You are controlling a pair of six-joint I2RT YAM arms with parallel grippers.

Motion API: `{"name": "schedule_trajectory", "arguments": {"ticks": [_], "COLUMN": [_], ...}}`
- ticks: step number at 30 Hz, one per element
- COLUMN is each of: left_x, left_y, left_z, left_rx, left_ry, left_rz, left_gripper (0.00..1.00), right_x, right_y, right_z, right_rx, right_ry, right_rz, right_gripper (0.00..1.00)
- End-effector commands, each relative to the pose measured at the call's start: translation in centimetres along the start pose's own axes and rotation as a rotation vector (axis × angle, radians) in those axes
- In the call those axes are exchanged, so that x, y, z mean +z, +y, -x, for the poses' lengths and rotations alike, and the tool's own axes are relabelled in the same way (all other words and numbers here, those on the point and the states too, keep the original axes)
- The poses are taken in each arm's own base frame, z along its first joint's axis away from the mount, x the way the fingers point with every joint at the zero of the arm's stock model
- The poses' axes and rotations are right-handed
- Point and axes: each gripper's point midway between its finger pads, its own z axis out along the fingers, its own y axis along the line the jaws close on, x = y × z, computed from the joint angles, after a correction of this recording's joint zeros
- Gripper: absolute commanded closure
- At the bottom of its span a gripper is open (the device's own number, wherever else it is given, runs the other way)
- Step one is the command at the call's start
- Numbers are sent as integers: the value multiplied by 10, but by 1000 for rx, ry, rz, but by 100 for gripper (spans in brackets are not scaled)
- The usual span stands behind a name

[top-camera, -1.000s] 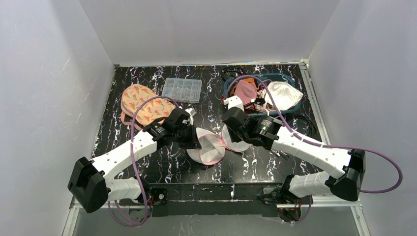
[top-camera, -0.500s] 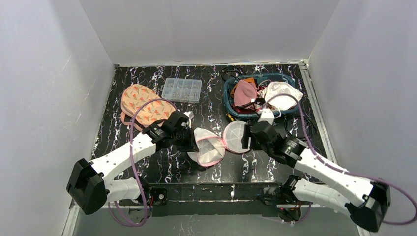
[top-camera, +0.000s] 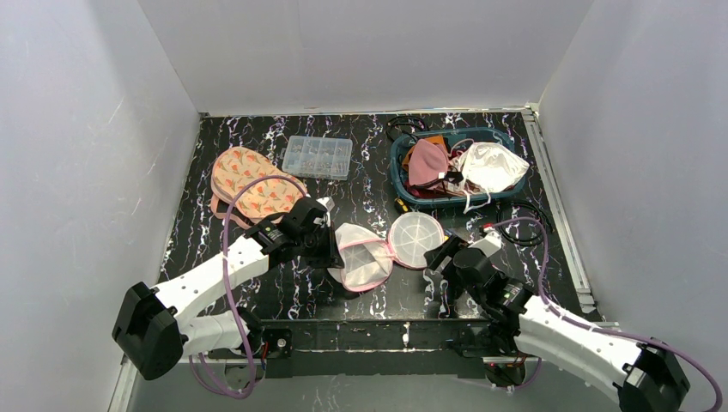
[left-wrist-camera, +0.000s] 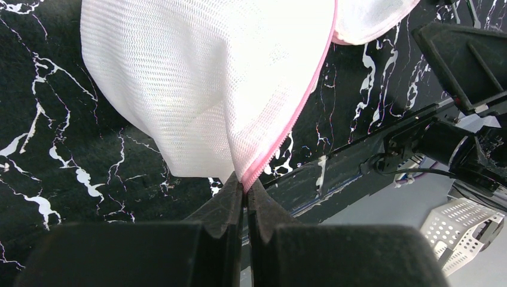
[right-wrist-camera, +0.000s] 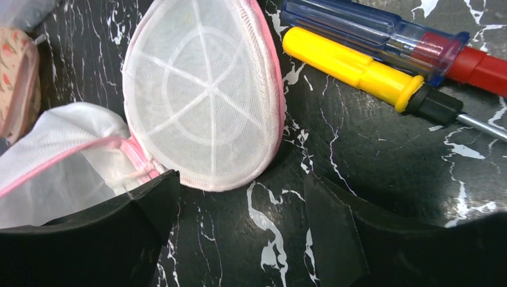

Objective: Unzip the laundry bag and remove the bra

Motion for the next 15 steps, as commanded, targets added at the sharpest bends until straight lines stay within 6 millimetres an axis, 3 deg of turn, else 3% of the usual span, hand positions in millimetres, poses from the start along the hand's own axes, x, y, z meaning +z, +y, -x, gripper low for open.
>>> {"name": "schedule_trajectory", "arguments": {"ticks": [1, 15], "left_x": [-6, -5], "left_y": [2, 4], "left_z": [-2, -5], "left_rx": [-9, -20], "left_ry": [-4, 6], "left_rz": [1, 8], "left_gripper": [100, 100], "right_x": [12, 45], "right_y": [20, -7], "right_z": [25, 25], "right_rx": [169, 165], "right_ry": [-139, -171], "right_rz": [70, -18], "right_gripper": [18, 29]}}
